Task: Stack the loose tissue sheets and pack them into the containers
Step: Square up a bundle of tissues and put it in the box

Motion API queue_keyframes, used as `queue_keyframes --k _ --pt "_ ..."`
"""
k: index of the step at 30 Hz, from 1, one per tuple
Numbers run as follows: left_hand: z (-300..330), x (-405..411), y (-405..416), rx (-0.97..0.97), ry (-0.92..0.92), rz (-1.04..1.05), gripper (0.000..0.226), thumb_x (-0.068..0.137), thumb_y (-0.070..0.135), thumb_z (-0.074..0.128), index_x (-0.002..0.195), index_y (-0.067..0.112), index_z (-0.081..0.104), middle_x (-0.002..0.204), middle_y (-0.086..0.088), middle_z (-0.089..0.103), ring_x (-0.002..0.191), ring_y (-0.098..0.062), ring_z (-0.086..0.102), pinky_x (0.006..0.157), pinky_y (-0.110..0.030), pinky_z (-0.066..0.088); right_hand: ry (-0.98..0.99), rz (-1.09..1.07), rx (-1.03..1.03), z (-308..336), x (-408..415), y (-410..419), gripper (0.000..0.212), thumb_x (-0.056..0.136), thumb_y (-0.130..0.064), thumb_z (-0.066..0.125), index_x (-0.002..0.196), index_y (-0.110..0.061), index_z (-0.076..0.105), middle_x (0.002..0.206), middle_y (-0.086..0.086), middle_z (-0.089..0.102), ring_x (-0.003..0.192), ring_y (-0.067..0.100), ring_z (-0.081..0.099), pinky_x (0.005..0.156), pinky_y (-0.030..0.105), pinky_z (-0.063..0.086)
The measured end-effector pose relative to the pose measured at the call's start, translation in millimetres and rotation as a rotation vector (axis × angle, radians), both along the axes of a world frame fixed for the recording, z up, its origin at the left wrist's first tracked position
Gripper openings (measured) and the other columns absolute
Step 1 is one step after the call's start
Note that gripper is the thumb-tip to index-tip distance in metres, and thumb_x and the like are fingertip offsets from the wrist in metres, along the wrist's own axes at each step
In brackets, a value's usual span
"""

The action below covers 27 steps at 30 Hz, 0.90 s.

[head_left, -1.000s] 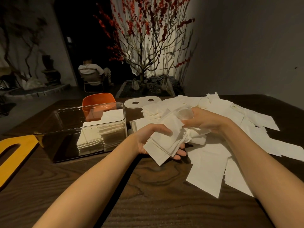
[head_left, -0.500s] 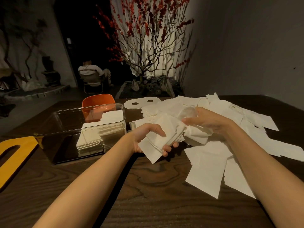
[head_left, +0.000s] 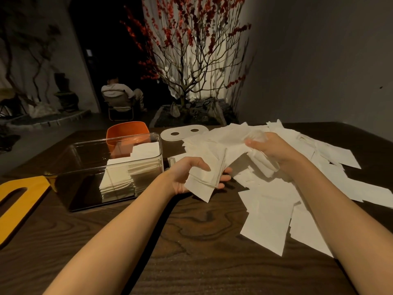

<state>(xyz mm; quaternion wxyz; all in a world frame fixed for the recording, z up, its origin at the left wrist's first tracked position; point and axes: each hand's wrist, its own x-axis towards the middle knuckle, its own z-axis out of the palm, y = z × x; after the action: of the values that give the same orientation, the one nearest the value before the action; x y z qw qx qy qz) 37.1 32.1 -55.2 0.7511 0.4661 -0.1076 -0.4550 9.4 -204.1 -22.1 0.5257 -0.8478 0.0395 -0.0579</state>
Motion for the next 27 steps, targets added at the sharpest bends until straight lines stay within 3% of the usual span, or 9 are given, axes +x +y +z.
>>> queue_keyframes --k 7,9,12,16,20,22,24,27 --pt "2 -1 -2 -0.045 0.06 0.314 0.022 0.091 -0.004 0.036 0.105 0.005 0.05 0.098 -0.027 0.069 0.093 -0.037 0.068 0.09 -0.048 0.051 0.147 -0.019 -0.019 1 -2 -7 0.049 0.086 -0.054 0.059 0.128 -0.035 0.042 0.116 -0.001 0.052 0.097 0.018 0.05 0.076 0.035 0.041" --pt "2 -1 -3 -0.083 0.087 0.347 0.022 0.092 -0.003 0.035 0.108 0.005 0.048 0.102 -0.028 0.068 0.099 -0.037 0.065 0.086 -0.048 0.053 0.134 -0.025 -0.009 3 -2 -5 0.041 0.089 -0.049 0.059 0.124 -0.032 0.044 0.111 -0.001 0.052 0.095 0.018 0.05 0.079 0.035 0.041" --pt "-1 4 -3 -0.15 0.125 0.399 0.042 0.091 -0.003 0.036 0.131 0.012 0.038 0.119 -0.029 0.061 0.107 -0.039 0.063 0.083 -0.052 0.054 0.126 -0.023 0.047 6 -9 -3 0.03 0.091 -0.043 0.058 0.117 -0.03 0.048 0.108 0.003 0.055 0.091 0.02 0.051 0.077 0.034 0.043" --pt "1 -1 -6 -0.088 0.08 0.427 0.036 0.092 -0.003 0.041 0.123 0.014 0.043 0.112 -0.024 0.058 0.104 -0.04 0.06 0.073 -0.05 0.058 0.207 0.089 0.014 7 -18 3 0.017 0.091 -0.039 0.06 0.101 -0.032 0.048 0.1 0.003 0.055 0.088 0.02 0.054 0.073 0.033 0.047" --pt "1 -3 -11 0.075 0.008 0.387 0.028 0.091 0.003 0.05 0.116 0.016 0.049 0.112 -0.017 0.06 0.101 -0.031 0.063 0.07 -0.037 0.059 0.155 0.195 -0.169 5 -13 22 0.018 0.092 -0.038 0.059 0.106 -0.032 0.049 0.11 0.0 0.056 0.089 0.015 0.055 0.073 0.025 0.044" --pt "0 -4 -14 0.083 0.042 0.313 0.032 0.09 0.007 0.053 0.119 0.018 0.045 0.12 -0.019 0.058 0.102 -0.036 0.065 0.083 -0.041 0.057 0.103 0.229 -0.247 3 -8 30 0.033 0.093 -0.035 0.058 0.123 -0.025 0.048 0.118 -0.005 0.051 0.089 0.008 0.05 0.068 0.015 0.038" --pt "2 -7 -16 0.059 0.062 0.229 0.042 0.085 0.009 0.054 0.125 0.018 0.042 0.124 -0.023 0.053 0.101 -0.043 0.064 0.085 -0.049 0.053 0.034 0.235 -0.259 0 -6 35 0.044 0.093 -0.029 0.06 0.133 -0.018 0.045 0.121 -0.007 0.046 0.092 0.004 0.045 0.065 0.007 0.037" --pt "2 -7 -18 0.028 0.042 0.157 0.067 0.079 0.008 0.056 0.14 0.02 0.03 0.127 -0.024 0.047 0.103 -0.047 0.06 0.08 -0.052 0.055 -0.019 0.221 -0.24 -6 -1 37 0.054 0.089 -0.032 0.066 0.134 -0.018 0.041 0.134 -0.002 0.045 0.109 0.009 0.04 0.078 0.017 0.036"
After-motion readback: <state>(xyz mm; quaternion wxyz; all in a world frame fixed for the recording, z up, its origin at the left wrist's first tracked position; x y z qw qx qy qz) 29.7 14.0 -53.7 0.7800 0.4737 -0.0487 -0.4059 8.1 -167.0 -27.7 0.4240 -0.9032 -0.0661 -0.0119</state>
